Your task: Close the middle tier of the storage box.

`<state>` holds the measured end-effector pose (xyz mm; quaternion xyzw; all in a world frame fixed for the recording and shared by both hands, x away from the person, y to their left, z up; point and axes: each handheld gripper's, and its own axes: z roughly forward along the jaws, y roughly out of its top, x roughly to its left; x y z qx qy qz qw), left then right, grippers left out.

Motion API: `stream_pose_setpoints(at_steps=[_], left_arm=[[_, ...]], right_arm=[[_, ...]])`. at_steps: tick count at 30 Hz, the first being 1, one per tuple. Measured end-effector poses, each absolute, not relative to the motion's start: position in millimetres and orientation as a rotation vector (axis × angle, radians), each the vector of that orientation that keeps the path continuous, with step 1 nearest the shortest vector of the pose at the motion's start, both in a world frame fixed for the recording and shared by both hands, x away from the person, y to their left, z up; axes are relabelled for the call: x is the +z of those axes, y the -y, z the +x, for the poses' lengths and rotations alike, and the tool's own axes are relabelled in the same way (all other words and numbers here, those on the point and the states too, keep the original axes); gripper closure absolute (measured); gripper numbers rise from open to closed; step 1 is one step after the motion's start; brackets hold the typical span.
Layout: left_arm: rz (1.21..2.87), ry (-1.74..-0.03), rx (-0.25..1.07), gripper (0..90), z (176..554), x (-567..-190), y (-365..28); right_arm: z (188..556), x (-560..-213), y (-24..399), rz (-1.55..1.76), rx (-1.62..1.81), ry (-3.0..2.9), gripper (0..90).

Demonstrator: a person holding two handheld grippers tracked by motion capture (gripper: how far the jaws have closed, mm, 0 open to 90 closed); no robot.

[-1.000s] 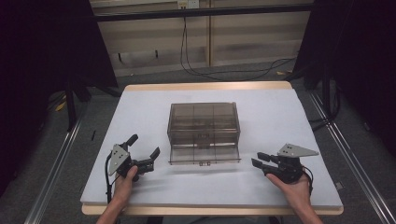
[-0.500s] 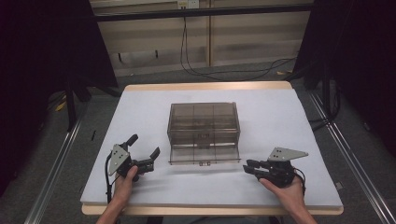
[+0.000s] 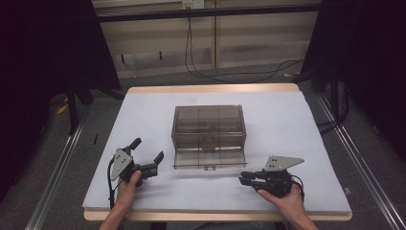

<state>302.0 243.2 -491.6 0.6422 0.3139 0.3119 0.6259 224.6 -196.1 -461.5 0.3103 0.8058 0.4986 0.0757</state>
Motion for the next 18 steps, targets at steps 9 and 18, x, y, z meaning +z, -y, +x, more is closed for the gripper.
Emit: stream_pose_setpoints(at_steps=[9, 18], left_arm=[[1.480, -0.719, 0.719, 0.7, 302.2, -491.5, -243.9], [1.485, -0.719, 0.721, 0.8, 302.4, -491.4, -244.2]], right_arm=[[227.4, -465.5, 174.6, 0.843, 1.485, -2.495, 81.0], [228.9, -467.8, 164.1, 0.810, 1.468, -2.536, 85.3]])
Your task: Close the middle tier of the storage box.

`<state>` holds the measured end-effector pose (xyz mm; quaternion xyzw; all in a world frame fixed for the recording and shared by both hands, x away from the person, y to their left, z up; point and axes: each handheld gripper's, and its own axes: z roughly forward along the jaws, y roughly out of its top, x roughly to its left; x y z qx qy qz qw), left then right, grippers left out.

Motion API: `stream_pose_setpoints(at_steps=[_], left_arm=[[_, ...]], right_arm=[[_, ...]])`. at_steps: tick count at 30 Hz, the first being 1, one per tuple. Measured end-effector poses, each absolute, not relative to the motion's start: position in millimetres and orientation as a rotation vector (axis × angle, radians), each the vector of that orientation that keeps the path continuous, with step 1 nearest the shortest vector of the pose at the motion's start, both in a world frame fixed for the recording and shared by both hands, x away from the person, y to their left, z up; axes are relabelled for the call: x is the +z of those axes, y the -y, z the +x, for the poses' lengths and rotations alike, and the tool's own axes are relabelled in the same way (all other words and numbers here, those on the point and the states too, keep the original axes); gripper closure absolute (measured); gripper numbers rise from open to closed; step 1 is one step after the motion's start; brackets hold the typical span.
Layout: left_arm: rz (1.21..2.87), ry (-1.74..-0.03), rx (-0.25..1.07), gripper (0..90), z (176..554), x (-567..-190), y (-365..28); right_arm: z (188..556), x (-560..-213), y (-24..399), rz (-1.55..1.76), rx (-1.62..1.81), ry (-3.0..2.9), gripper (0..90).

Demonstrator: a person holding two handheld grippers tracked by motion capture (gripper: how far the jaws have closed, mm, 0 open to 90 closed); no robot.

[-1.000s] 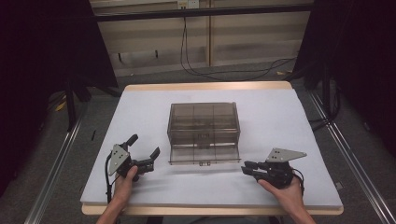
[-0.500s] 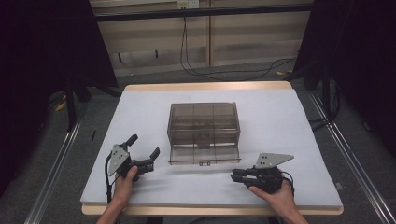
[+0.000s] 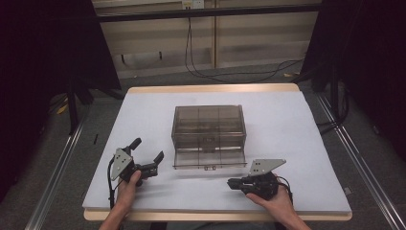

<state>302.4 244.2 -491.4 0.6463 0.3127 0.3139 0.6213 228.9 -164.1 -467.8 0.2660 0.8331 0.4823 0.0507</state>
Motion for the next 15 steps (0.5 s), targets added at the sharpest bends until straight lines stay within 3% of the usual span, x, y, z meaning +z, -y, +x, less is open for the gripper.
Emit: stream_pose_setpoints(at_steps=[15], left_arm=[[1.481, -0.718, 0.711, 0.8, 302.4, -491.5, -243.4]], right_arm=[[231.7, -469.6, 150.9, 0.771, 1.451, -2.570, 87.8]])
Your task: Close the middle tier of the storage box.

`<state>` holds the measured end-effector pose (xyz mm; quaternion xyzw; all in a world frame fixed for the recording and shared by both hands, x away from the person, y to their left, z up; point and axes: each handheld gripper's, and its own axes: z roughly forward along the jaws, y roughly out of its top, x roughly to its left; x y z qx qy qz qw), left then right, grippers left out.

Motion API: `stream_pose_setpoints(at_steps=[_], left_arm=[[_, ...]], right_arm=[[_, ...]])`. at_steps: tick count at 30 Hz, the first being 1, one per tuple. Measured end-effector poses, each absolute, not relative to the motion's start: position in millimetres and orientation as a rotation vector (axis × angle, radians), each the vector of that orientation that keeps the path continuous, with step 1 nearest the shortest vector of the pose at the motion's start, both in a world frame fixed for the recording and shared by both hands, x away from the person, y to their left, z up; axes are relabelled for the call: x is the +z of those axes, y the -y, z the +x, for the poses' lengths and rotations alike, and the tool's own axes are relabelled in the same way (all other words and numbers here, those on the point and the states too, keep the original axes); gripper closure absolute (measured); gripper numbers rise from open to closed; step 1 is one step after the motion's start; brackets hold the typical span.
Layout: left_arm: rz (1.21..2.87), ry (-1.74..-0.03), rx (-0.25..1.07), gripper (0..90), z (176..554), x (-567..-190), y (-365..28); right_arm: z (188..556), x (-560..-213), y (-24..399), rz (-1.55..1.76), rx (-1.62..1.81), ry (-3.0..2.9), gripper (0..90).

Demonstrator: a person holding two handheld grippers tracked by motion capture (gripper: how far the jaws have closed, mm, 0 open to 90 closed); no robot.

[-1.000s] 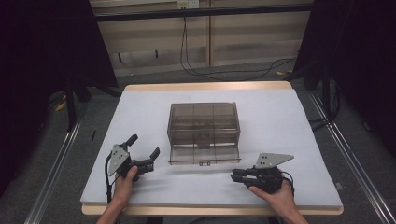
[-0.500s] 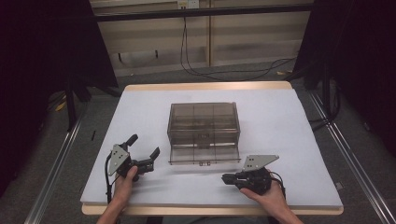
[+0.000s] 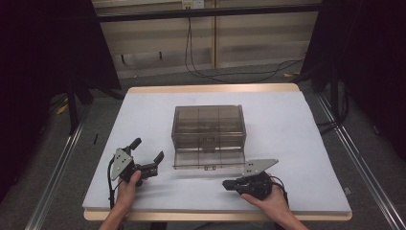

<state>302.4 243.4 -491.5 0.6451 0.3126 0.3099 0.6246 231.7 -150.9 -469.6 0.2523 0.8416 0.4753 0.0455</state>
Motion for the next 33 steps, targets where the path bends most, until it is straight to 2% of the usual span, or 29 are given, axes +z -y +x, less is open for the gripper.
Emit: stream_pose_setpoints(at_steps=[11, 33], left_arm=[[1.476, -0.722, 0.710, 0.8, 302.4, -491.6, -243.2], [1.476, -0.723, 0.708, 0.9, 302.6, -491.6, -243.2]], right_arm=[[234.2, -470.3, 141.7, 0.766, 1.420, -2.582, 90.0], [264.9, -476.0, 121.6, 0.794, 1.362, -2.570, 90.0]])
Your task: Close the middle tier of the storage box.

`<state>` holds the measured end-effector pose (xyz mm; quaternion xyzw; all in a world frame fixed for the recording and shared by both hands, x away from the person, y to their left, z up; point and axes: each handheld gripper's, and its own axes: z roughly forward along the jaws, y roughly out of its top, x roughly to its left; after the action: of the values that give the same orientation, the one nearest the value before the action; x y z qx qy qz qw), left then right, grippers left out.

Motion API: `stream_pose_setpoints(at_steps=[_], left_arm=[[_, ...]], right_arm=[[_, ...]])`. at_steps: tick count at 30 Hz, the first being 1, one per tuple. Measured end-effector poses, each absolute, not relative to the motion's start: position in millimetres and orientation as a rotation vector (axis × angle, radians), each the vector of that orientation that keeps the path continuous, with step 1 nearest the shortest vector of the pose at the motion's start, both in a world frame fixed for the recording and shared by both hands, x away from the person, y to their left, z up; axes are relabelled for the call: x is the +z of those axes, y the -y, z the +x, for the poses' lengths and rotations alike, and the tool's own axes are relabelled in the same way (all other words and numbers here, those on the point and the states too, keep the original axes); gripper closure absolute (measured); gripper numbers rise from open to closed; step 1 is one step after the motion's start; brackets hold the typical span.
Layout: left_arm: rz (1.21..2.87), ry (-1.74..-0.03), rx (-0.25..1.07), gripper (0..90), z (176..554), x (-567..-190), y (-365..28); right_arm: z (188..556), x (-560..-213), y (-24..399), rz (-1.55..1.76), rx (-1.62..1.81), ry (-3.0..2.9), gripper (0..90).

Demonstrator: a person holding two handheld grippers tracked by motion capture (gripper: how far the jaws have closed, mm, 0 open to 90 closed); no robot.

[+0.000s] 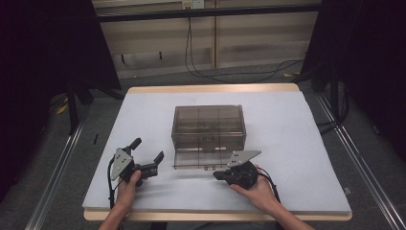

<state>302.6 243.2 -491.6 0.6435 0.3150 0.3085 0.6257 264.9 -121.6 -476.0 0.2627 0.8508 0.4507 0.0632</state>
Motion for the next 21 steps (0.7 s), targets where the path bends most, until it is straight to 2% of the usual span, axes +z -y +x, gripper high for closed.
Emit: stream_pose_setpoints(at_steps=[21], left_arm=[[1.479, -0.720, 0.712, 0.9, 302.8, -491.5, -243.4]], right_arm=[[270.9, -477.6, 118.5, 0.827, 1.396, -2.534, 90.0]])
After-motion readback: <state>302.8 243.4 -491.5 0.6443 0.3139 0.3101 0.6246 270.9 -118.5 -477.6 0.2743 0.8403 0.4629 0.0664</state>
